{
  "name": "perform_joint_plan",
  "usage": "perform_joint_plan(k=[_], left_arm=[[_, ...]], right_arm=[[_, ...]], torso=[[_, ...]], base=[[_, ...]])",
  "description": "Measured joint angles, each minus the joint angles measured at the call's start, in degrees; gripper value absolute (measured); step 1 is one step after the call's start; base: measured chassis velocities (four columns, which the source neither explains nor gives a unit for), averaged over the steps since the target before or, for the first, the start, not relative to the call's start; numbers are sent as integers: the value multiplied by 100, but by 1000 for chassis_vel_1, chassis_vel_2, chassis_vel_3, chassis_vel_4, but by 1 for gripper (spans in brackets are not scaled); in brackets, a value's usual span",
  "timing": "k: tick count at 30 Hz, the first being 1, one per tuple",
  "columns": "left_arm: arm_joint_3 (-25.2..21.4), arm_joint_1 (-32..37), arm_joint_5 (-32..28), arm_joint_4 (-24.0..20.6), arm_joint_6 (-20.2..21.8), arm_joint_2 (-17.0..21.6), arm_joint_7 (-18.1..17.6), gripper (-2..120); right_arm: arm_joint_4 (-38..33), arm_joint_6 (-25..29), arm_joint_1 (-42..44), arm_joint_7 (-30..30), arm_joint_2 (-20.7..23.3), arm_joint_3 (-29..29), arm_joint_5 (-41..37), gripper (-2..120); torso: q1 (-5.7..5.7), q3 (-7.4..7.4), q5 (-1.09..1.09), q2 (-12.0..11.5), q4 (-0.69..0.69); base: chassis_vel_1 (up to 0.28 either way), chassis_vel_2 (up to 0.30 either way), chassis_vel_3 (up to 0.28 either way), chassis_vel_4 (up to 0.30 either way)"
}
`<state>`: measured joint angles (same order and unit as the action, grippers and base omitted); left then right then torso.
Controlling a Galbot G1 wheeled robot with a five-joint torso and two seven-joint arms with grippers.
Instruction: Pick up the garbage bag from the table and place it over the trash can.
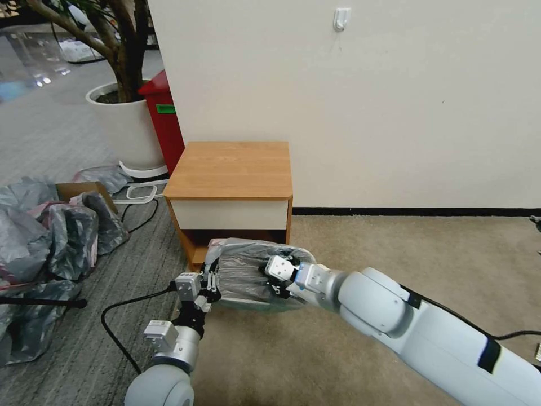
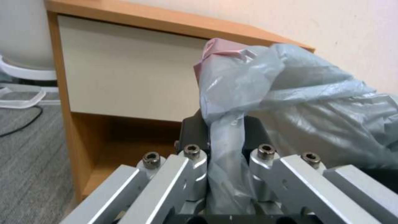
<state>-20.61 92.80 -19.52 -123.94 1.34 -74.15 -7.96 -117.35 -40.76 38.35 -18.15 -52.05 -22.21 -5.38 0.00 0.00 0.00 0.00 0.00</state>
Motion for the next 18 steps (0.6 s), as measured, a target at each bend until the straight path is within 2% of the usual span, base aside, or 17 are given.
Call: perform_joint_plan(k=[10, 18], left_arm=[[106, 15, 173, -5, -29, -68, 78, 8], [251, 39, 317, -10, -48, -124, 123, 8]], right_arm=[[587, 8, -468, 54, -340, -516, 159, 0], [955, 13, -673, 69, -435, -780, 214, 0]], torso=[[0, 0, 0, 0, 0], [0, 0, 0, 0, 0]], base=[[0, 0, 0, 0], [0, 0, 0, 0]])
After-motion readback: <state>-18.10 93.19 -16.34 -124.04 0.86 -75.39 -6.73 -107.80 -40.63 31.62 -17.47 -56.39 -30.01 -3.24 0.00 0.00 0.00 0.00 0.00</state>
